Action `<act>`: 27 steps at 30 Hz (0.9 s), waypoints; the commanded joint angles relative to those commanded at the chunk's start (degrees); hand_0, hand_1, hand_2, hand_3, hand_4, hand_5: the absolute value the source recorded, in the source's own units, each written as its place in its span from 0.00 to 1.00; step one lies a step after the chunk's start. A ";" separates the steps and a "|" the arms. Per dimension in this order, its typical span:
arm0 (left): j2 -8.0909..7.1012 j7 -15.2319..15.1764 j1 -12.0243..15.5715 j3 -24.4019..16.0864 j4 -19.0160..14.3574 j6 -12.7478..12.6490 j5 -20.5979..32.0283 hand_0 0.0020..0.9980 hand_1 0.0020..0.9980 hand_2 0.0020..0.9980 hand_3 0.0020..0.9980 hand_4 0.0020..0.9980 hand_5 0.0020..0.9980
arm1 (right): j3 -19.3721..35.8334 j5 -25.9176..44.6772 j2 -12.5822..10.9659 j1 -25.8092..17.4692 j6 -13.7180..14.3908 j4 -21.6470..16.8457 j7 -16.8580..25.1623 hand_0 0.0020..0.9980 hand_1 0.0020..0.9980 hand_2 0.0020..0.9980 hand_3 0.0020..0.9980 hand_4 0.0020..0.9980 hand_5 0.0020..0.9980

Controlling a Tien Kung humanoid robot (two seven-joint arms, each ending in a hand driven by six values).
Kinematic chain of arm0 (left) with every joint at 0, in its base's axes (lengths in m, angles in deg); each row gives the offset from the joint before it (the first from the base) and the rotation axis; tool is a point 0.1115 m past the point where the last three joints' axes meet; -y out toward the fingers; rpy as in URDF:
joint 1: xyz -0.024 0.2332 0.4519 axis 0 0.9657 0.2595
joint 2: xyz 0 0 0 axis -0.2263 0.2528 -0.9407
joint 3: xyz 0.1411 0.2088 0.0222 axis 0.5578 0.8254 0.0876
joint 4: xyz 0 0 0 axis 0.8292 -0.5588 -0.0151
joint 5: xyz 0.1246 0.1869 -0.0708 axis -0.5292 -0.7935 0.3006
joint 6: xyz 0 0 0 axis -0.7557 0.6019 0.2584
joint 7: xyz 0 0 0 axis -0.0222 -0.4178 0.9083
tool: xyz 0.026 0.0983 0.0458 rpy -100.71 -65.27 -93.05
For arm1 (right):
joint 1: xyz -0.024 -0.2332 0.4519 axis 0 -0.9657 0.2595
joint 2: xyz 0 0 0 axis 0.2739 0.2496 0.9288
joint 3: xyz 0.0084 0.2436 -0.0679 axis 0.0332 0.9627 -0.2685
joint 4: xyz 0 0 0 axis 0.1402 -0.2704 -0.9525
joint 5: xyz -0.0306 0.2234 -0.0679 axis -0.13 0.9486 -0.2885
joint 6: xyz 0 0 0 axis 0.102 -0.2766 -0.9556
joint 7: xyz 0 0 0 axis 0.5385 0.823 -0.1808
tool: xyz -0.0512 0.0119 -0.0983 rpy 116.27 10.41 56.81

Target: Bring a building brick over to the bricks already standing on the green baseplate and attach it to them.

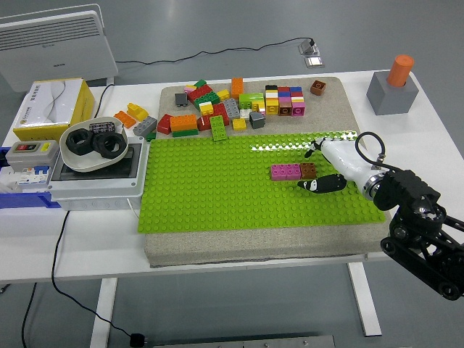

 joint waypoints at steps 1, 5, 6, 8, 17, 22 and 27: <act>0.00 0.00 0.00 0.00 0.00 -0.01 0.03 0.76 0.69 0.61 0.45 0.61 0.32 | -0.02 0.05 0.04 -0.05 0.03 0.22 0.03 0.81 0.87 0.89 0.64 0.90 0.63; 0.01 0.00 -0.01 0.03 0.00 0.00 0.00 0.76 0.69 0.61 0.45 0.61 0.32 | -0.05 0.22 0.37 0.02 0.17 1.17 0.12 0.81 0.87 0.89 0.64 0.90 0.63; 0.00 0.00 -0.02 0.04 0.00 0.00 -0.02 0.76 0.69 0.61 0.45 0.61 0.32 | -0.08 0.26 0.48 0.07 0.19 1.38 0.14 0.81 0.87 0.89 0.64 0.90 0.65; -0.01 0.00 -0.04 0.08 0.01 0.02 -0.04 0.76 0.69 0.61 0.45 0.61 0.32 | -0.18 0.34 0.76 0.19 0.22 1.83 0.16 0.81 0.87 0.89 0.64 0.90 0.65; -0.09 -0.01 -0.13 0.21 -0.01 0.06 0.03 0.76 0.69 0.61 0.45 0.61 0.32 | -1.41 0.92 1.64 0.59 0.19 3.54 0.19 0.81 0.87 0.89 0.65 0.90 0.65; -0.10 -0.01 -0.14 0.28 -0.01 0.06 0.09 0.76 0.69 0.61 0.44 0.61 0.32 | -1.94 1.06 1.88 0.62 0.11 4.18 0.13 0.81 0.87 0.89 0.65 0.90 0.65; -0.12 0.01 -0.16 0.34 0.01 0.08 0.02 0.76 0.69 0.61 0.44 0.61 0.32 | -2.10 1.19 2.06 0.71 0.17 4.94 0.18 0.81 0.87 0.88 0.65 0.90 0.65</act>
